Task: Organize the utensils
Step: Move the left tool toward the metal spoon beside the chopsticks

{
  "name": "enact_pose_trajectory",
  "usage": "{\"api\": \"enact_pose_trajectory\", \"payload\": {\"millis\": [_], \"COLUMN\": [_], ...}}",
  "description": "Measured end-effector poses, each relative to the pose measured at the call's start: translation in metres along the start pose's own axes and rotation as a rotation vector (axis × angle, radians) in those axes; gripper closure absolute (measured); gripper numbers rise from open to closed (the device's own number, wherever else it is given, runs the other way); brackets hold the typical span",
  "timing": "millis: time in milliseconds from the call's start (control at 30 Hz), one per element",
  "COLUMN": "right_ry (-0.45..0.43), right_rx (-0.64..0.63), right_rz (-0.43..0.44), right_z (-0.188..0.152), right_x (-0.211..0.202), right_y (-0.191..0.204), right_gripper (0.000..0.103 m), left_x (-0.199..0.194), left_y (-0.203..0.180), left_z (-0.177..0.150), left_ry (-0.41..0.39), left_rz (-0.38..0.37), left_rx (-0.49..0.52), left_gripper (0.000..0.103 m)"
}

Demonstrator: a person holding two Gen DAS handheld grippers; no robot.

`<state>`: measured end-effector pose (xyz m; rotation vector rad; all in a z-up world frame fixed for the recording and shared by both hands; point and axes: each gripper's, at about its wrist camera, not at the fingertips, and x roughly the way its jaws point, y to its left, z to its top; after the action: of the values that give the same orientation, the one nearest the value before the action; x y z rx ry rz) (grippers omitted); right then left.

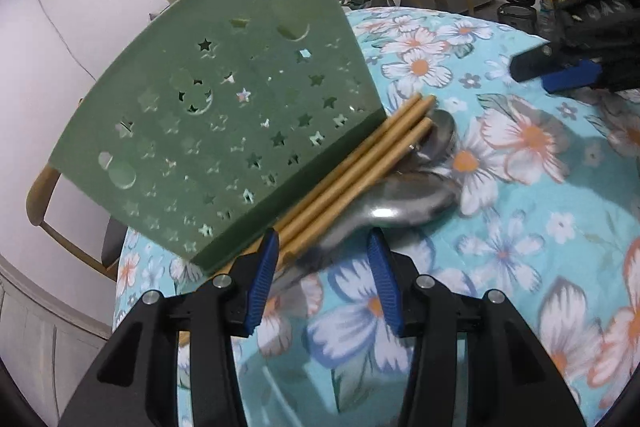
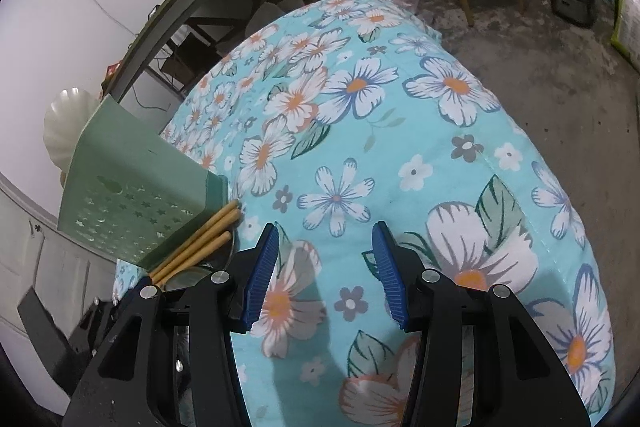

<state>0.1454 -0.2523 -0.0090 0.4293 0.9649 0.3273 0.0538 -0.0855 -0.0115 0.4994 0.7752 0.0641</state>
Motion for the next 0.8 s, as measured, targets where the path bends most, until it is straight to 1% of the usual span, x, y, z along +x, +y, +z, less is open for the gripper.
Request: {"api": "enact_pose_trajectory", "payload": {"millis": [67, 100, 133, 200, 333, 400, 500, 600, 700, 800], "right_ry": [0.002, 0.001, 0.001, 0.002, 0.001, 0.005, -0.008, -0.013, -0.016, -0.024], "right_rx": [-0.005, -0.007, -0.01, -0.012, -0.024, -0.049, -0.088, -0.095, -0.092, -0.075], "right_rz": [0.001, 0.001, -0.002, -0.004, -0.008, -0.008, -0.039, -0.051, -0.045, -0.015], "right_z": [-0.001, -0.001, -0.002, -0.001, -0.002, -0.002, -0.003, -0.004, -0.004, -0.004], "right_x": [0.001, 0.001, 0.001, 0.002, 0.003, 0.005, 0.008, 0.008, 0.007, 0.004], "right_y": [0.0, 0.0, 0.0, 0.0, 0.004, 0.007, 0.013, 0.014, 0.012, 0.009], "right_gripper": [0.056, 0.056, 0.056, 0.054, 0.049, 0.043, 0.043, 0.043, 0.043, 0.042], "left_x": [0.003, 0.004, 0.004, 0.011, 0.011, 0.009, 0.007, 0.007, 0.006, 0.006], "left_y": [0.002, 0.004, 0.007, 0.013, 0.025, 0.033, 0.044, 0.054, 0.063, 0.073], "left_z": [0.004, 0.006, 0.007, 0.008, 0.002, 0.0, -0.005, -0.009, -0.014, -0.023], "left_ry": [-0.011, -0.014, -0.016, -0.013, -0.005, 0.0, 0.004, 0.016, 0.028, 0.04], "left_rz": [0.008, 0.004, -0.001, -0.029, -0.075, -0.097, -0.107, -0.125, -0.116, -0.113], "left_rx": [-0.01, -0.021, -0.032, -0.056, -0.117, -0.157, -0.2, -0.245, -0.273, -0.298], "left_gripper": [0.059, 0.063, 0.073, 0.083, 0.084, 0.084, 0.084, 0.084, 0.084, 0.084]}}
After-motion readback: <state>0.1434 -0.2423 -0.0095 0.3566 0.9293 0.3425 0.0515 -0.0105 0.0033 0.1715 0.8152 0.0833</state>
